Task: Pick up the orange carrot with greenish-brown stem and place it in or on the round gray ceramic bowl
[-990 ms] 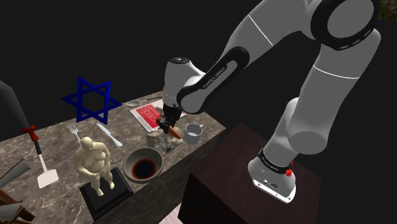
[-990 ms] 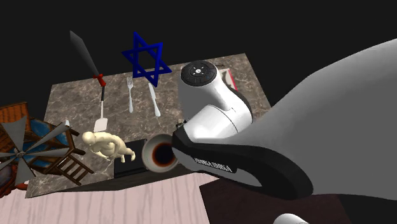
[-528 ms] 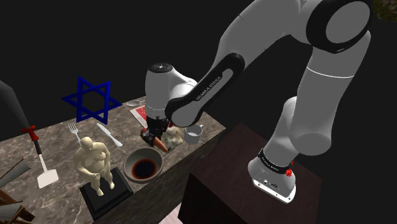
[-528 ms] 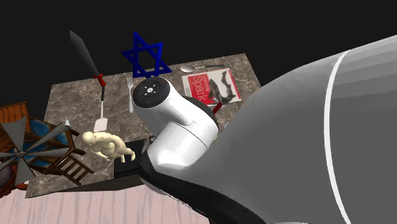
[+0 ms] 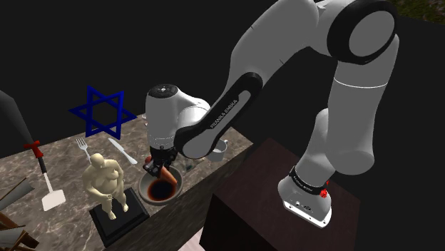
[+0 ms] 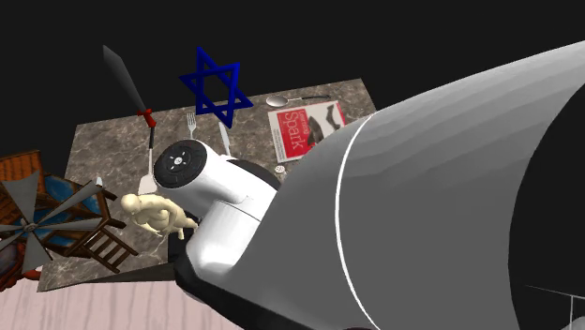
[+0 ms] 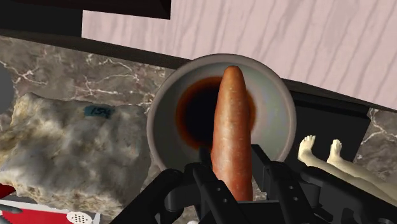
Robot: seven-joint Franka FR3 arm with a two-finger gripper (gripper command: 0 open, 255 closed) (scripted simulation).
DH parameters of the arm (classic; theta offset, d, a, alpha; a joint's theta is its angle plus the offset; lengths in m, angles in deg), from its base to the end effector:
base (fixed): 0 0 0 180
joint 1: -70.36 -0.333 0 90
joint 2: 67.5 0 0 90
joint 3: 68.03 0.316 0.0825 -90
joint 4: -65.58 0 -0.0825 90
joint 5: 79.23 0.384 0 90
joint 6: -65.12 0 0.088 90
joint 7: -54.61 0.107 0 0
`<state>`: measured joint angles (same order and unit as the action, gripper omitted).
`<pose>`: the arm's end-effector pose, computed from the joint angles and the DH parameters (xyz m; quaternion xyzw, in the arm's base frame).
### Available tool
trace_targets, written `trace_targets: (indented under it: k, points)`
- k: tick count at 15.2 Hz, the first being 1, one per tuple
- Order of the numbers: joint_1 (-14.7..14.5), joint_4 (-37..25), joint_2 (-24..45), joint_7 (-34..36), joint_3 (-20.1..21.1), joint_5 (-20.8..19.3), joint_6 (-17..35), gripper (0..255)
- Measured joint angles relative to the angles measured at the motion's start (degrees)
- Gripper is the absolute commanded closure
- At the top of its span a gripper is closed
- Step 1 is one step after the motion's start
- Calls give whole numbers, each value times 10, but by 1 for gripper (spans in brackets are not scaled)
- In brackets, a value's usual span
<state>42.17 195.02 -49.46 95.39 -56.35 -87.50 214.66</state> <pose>0.4152 0.3525 0.2283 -0.9986 -0.0479 -0.0217 0.0097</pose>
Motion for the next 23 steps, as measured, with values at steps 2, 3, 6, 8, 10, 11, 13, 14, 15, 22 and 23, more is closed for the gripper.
trace_targets:
  k: [2, 3, 6, 8, 10, 11, 13, 14, 15, 22, 23]
  points:
    - [-3, 1, 12, 6, -3, -6, 13, 255]
    - [-4, 1, 19, 7, -5, -9, 20, 255]
    - [-9, -3, 43, 14, -12, -19, 39, 255]
    - [-13, -7, 60, 20, -17, -26, 52, 255]
    - [-14, -7, 65, 21, -19, -28, 58, 255]
    - [-15, -7, 66, 22, -19, -28, 58, 255]
    - [-15, -7, 67, 22, -20, -29, 59, 255]
    - [-15, -7, 67, 22, -20, -29, 59, 255]
    - [-15, -7, 67, 22, -20, -29, 60, 255]
    - [-15, -7, 67, 22, -20, -29, 60, 0]
    - [-13, -6, 58, 20, -17, -25, 51, 0]
